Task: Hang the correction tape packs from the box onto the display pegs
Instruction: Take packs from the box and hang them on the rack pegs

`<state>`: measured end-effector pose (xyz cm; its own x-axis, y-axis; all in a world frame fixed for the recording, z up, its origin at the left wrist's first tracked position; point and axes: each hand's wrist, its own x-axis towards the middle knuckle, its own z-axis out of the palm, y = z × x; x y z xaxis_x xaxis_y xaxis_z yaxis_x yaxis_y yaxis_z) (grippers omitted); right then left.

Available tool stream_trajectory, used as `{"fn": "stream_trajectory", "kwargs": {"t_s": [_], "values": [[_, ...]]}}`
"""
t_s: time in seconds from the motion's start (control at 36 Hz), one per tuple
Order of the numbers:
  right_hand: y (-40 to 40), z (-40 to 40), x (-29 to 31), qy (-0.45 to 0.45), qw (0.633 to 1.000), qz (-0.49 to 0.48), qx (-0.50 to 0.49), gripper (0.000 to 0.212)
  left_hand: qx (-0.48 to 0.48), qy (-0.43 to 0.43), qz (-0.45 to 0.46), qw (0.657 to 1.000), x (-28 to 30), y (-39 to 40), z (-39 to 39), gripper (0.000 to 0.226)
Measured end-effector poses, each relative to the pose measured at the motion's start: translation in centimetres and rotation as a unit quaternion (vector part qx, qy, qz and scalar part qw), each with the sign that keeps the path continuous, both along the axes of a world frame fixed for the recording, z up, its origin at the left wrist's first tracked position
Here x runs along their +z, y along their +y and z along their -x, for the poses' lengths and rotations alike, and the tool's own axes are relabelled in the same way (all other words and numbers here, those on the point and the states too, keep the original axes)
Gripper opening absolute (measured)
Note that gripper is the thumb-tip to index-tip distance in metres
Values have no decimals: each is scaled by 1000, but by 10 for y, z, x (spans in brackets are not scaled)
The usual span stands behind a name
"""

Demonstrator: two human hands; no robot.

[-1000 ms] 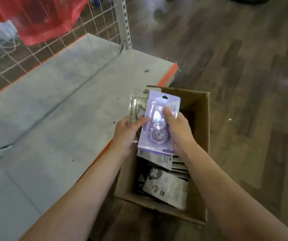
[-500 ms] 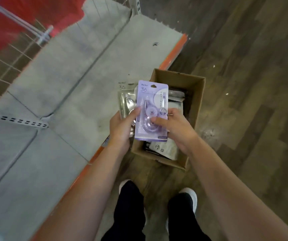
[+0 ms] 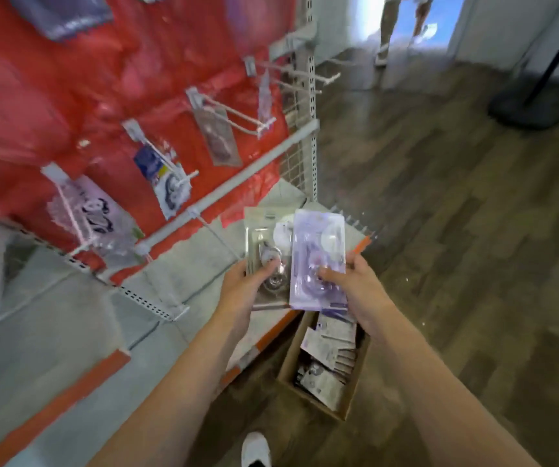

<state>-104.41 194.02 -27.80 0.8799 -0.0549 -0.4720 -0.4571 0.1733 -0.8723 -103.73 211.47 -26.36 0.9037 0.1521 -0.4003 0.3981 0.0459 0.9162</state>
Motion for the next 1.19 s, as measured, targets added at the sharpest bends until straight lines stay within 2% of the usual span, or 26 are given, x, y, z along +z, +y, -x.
{"fn": "stream_trajectory", "kwargs": {"t_s": [0.11, 0.17, 0.19, 0.28, 0.39, 0.47, 0.53, 0.67, 0.69, 0.78, 0.81, 0.89, 1.0, 1.08, 1.19], "values": [[6, -4, 49, -8, 999, 4, 37, 59, 29, -13, 21, 999, 52, 15, 6, 6], [10, -6, 71, -24, 998, 3, 58, 68, 45, -25, 27, 998, 76, 20, 11, 9], [12, -6, 84, -32, 998, 0, 62, 65, 54, -32, 36, 997, 87, 22, 13, 10], [17, -1, 129, -60, 996, 20, 67, 26, 62, -56, 54, 995, 114, 29, 16, 11], [20, 1, 167, -113, 989, 16, 98, 28, 75, -92, 66, 991, 137, 34, 18, 7], [23, -10, 173, -115, 986, 32, 116, 19, 82, -112, 57, 989, 147, 36, 17, 8], [26, -15, 176, -102, 989, 28, 106, 36, 88, -115, 49, 988, 150, 39, 14, 9], [29, -26, 179, -96, 991, 28, 93, 49, 85, -115, 56, 988, 153, 44, 3, 9], [28, -29, 179, -97, 991, 29, 93, 49, 86, -116, 60, 988, 154, 42, -1, 8], [21, -37, 186, -106, 989, 35, 95, 27, 79, -116, 71, 987, 155, 34, -14, 9], [19, -41, 189, -112, 989, 38, 93, 27, 78, -116, 74, 987, 155, 32, -19, 9], [10, -58, 197, -123, 987, 68, 79, 37, 69, -116, 89, 987, 156, 25, -38, 11], [2, -90, 219, -145, 980, 108, 80, 42, 52, -125, 118, 984, 169, 16, -67, 32], [5, -117, 234, -175, 973, 128, 79, 43, 62, -142, 116, 981, 176, 16, -91, 13], [19, -145, 237, -193, 971, 111, 91, 43, 65, -158, 121, 978, 184, 24, -112, 23]]}}
